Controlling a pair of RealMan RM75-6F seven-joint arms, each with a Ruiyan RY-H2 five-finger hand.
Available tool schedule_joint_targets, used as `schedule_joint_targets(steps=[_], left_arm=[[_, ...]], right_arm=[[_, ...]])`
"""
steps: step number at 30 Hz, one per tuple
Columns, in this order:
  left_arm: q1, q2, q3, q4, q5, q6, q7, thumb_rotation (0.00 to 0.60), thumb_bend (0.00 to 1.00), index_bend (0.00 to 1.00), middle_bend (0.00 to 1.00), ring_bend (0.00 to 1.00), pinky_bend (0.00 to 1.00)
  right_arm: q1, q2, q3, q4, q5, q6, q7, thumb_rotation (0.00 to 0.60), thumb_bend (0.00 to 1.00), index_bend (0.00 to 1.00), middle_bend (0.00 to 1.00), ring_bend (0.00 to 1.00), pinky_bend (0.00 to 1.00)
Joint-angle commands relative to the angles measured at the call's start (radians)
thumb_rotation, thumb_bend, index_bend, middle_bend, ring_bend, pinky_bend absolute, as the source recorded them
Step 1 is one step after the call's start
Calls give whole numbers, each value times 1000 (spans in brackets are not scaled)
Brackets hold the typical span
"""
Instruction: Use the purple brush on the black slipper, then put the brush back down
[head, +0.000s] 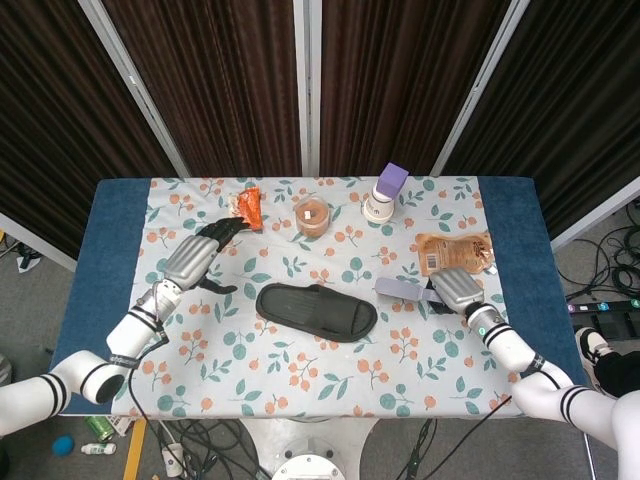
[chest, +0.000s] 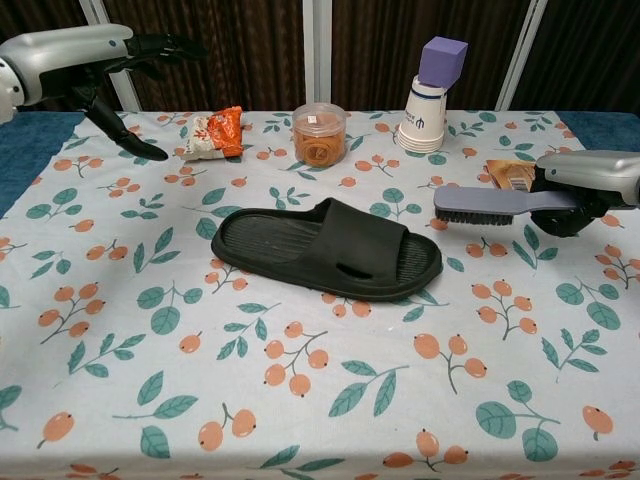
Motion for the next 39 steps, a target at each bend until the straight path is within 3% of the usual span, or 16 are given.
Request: schedule_joint_targets(steps=[1, 4, 7, 10, 17, 24, 28, 32, 39], left_arm=[[4, 3, 2, 2, 3, 2, -8, 600, 159, 121, 143, 46, 124], [8, 6, 8, 2, 7, -5, -17, 600, 159, 121, 143, 45, 124], [19, 10, 12, 2, 8, 0, -24, 600, 158, 121, 143, 46, 124], [31, 19, 13, 1, 8, 13, -28, 599, 159, 121, 143, 46, 124], [95, 81, 26, -13, -3, 70, -14, 600, 157, 121, 143, 46, 124], [235, 169, 58, -49, -95, 196, 172, 600, 153, 121, 143, 46, 130], [348, 194, 73, -91, -146, 329, 260, 600, 150, 122, 143, 46, 130], [437, 201, 93, -134, -133, 458, 319, 600, 142, 122, 143, 46, 128], [560, 180, 144, -204, -54, 630, 400, 600, 134, 122, 143, 46, 126]], right_arm=[[-4, -2, 10, -12, 20, -19, -18, 600, 374, 179, 269, 161, 264], [-9, 6, 20, -30, 38, -28, -26, 600, 213, 7, 111, 28, 84], [-13, 23, 28, -56, 47, -32, -27, 600, 63, 0, 10, 0, 2], [-19, 50, 33, -86, 46, -28, -27, 600, 2, 0, 0, 0, 0], [-76, 160, 55, -189, 17, 103, -11, 600, 7, 0, 0, 0, 0], [-224, 286, 53, -308, -13, 389, -156, 600, 303, 10, 200, 71, 135], [-317, 348, 25, -387, -13, 485, -178, 600, 306, 6, 139, 61, 144], [-393, 382, -4, -439, -34, 562, -165, 600, 230, 0, 45, 0, 66], [-502, 388, -37, -488, -105, 705, -173, 600, 241, 0, 49, 0, 21]])
